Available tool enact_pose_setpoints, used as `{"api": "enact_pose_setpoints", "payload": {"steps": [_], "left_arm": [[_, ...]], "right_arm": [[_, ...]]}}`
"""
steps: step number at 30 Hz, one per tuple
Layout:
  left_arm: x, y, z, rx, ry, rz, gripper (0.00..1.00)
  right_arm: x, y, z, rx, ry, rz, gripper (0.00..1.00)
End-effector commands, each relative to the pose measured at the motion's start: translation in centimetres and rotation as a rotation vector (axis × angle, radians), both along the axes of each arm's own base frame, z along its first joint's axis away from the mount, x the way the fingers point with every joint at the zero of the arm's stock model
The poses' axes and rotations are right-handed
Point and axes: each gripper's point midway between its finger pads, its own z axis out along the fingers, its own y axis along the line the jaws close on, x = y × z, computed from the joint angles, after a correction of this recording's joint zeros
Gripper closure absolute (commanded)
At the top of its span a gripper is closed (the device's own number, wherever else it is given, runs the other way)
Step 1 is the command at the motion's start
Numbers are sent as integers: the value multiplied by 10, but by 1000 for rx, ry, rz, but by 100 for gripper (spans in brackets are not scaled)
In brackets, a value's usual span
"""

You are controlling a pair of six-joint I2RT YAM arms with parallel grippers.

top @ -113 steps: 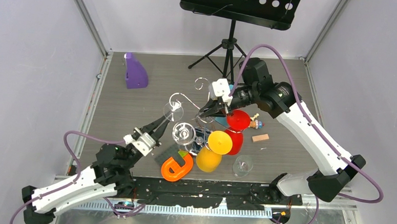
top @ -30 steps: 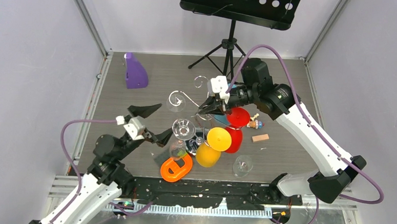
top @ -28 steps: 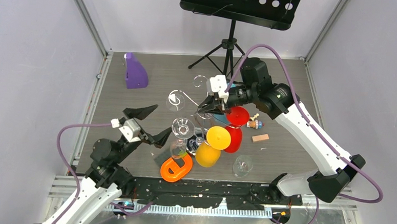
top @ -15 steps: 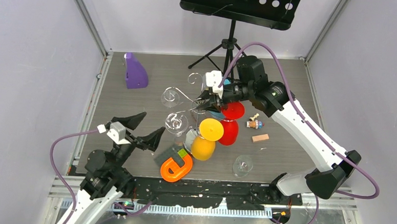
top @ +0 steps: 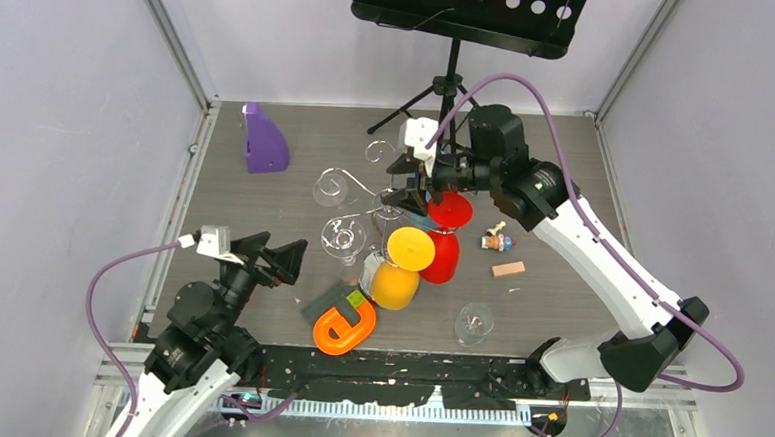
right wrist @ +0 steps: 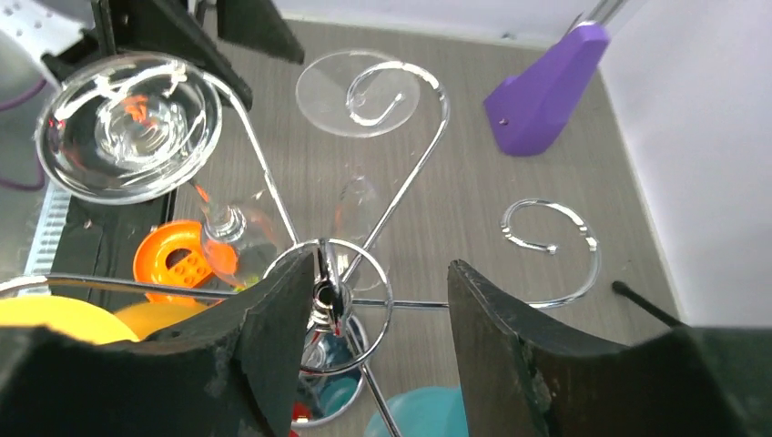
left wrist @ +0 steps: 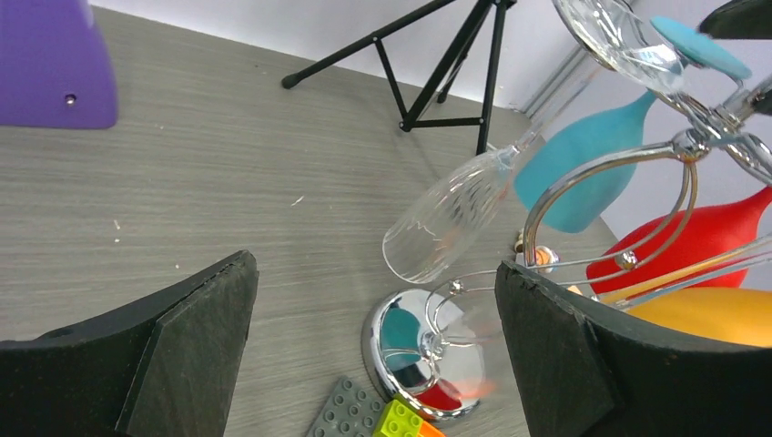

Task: Place the wine glass upside down on the wine glass rack
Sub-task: Pick up the wine glass at the center of the board.

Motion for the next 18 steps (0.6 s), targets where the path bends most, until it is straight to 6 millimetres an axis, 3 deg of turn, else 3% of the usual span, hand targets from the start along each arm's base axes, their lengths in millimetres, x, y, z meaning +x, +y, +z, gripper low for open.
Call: {"api": "enact_pose_setpoints", "payload": {"steps": [1, 4, 7, 10, 11, 13, 16, 18], "left_arm": [[-4, 11, 2, -41, 67, 54, 1], [-6, 11, 2, -61, 67, 51, 0], [-8, 12, 2, -100, 58, 52, 0], [-13, 18, 5, -188, 54, 72, 0], [-14, 20, 4, -218, 60, 80, 0], [-17, 21, 1, -246, 69, 80, 0], [-22, 22, -1, -247, 82, 70, 0], [-24, 25, -3, -247, 99, 78, 0]], "right_arm": [[-2, -13, 100, 277, -172, -105, 38], [-13, -28, 130, 374, -210, -143, 36], [-11, -46, 149, 467, -191, -261, 33], [-14, -82, 155, 554, -128, -438, 32], [-7, -98, 150, 584, -68, -553, 33], [-19, -147, 146, 683, 30, -760, 33], [-29, -194, 105, 703, 168, -990, 35], [-38, -231, 57, 653, 286, -1196, 35]]}}
